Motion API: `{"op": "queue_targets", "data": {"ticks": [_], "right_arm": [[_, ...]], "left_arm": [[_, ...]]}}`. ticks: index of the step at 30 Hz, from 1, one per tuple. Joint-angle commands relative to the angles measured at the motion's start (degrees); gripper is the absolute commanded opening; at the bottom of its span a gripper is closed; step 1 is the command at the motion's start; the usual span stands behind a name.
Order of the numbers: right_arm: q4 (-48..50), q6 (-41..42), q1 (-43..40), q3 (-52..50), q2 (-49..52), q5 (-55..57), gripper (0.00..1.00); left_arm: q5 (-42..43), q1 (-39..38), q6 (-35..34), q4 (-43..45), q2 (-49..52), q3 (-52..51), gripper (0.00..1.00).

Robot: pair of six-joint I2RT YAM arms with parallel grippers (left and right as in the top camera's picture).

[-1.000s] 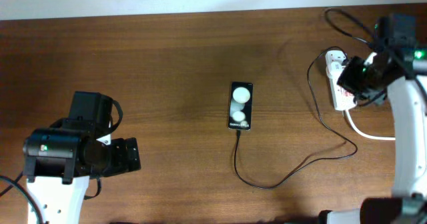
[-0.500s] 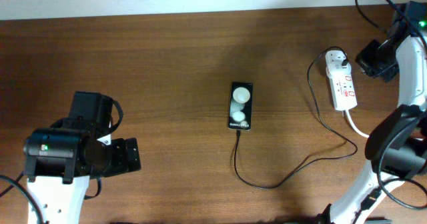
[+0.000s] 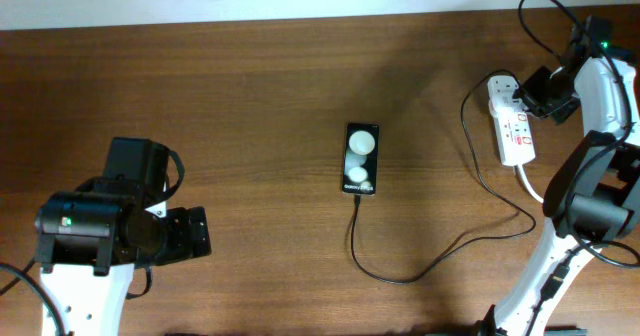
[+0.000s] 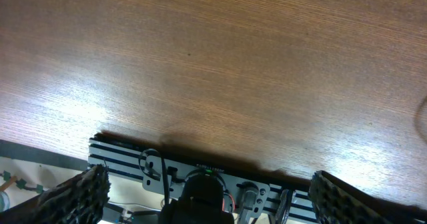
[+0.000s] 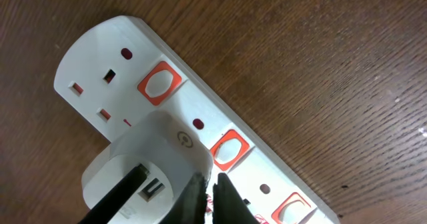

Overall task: Plug charger to phone and switch on socket
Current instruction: 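Press the red switch beside the plug with the right gripper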

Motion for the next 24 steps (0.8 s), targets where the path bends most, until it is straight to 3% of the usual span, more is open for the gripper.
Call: {"op": "queue_targets", "data": {"ticks": [1,4,5,7,16,21,24], "right_arm": [[0.87,0.44,-0.09,0.26,2.75,-0.96,0.12],[1.22,0.42,-0.11,-0.28,3.91,-0.96,0.14],[1.18,-0.59,-0.11,-0.33,3.91,-0.92,0.05],[0.52,-3.48,-1.27,-0.26,3.82,-0.94,0.04],[-3.17,-3.26,-10.1,-0.26,3.74,-14.45,0.09],[-9.51,-3.48,-10.12,4.31,-3.26,-10.95,0.04],[-8.13,-2.78,-9.09,3.41,-5.46,-3.56,0.05]], "left_arm": [[-0.63,0.26,-0.02,0.11,-0.5,-0.11,0.99],[-0.63,0.26,-0.02,0.11,-0.5,-0.11,0.99],[-0.63,0.26,-0.02,0.11,-0.5,-0.11,0.99],[-0.63,0.26,-0.02,0.11,-0.5,-0.11,0.99],[-0.63,0.26,-0.02,0.11,-0.5,-0.11,0.99],[-0.63,0.26,-0.02,0.11,-0.5,-0.11,0.99],[-0.63,0.26,-0.02,0.11,-0.5,-0.11,0.99]]}}
